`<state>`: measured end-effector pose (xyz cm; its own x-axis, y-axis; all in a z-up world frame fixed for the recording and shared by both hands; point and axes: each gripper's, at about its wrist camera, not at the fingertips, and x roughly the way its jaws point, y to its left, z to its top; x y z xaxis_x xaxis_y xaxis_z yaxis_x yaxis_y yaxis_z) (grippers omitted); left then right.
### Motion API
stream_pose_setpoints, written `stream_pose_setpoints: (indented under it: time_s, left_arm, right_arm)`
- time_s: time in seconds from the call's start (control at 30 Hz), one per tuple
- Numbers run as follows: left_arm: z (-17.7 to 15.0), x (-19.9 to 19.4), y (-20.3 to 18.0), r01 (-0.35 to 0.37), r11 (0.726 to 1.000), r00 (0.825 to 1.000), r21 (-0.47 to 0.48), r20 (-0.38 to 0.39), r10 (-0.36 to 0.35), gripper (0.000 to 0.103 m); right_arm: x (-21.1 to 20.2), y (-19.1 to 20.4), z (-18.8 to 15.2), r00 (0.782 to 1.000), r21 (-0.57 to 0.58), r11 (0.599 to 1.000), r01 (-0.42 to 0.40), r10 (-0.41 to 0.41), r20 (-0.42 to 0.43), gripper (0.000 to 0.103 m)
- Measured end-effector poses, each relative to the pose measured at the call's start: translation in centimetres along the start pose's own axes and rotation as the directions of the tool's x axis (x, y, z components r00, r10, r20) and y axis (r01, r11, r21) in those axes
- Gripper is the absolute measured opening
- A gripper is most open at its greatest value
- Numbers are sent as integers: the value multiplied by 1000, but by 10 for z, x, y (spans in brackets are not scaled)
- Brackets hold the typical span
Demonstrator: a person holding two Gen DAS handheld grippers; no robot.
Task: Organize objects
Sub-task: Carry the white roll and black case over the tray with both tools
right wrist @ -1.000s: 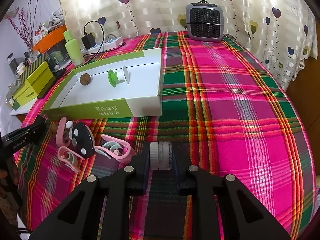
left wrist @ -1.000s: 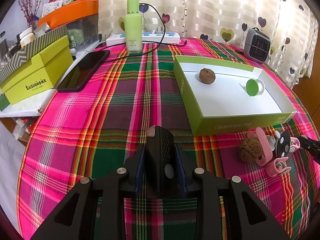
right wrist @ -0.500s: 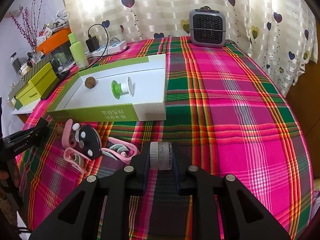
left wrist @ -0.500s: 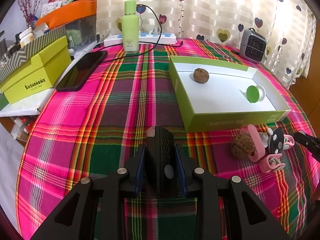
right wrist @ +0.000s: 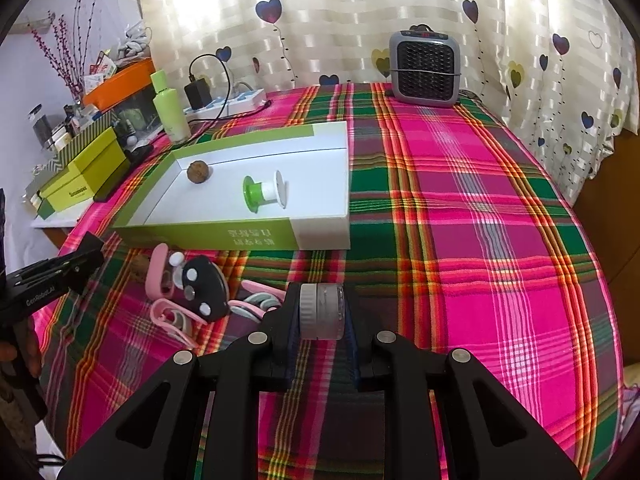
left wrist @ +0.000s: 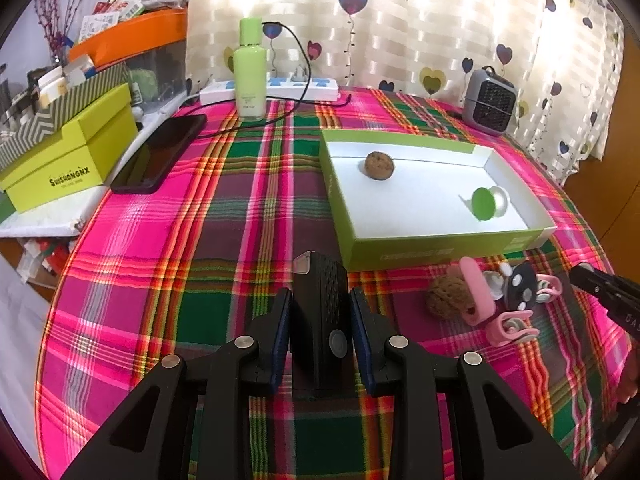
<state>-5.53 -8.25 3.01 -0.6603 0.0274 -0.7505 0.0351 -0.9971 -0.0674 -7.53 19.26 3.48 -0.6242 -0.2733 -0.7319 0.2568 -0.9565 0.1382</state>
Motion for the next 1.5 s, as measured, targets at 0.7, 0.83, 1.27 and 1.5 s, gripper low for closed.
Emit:
stream_pose_setpoints:
  time_s: [0.7,0.83,1.27,1.5]
  left_arm:
    - [30,-9,-26,59,998,998,27,34,-60,27]
    - [41,-2,-30,72,997,997,30,33,-73,27]
    - [69,28,-43,83,996,996,43,11,-83,27]
    - [80,47,-42,87,996,996,14,-7,-87,27]
  right_arm:
    - [-7,20,38,997,-44,998,-52,54,46,20]
    - [1,25,51,997,-60,996,-63,66,43,20]
    - [38,43,92,996,-107,991,-80,84,33,20]
    - [63,54,108,995,-149,984,-96,98,7,20]
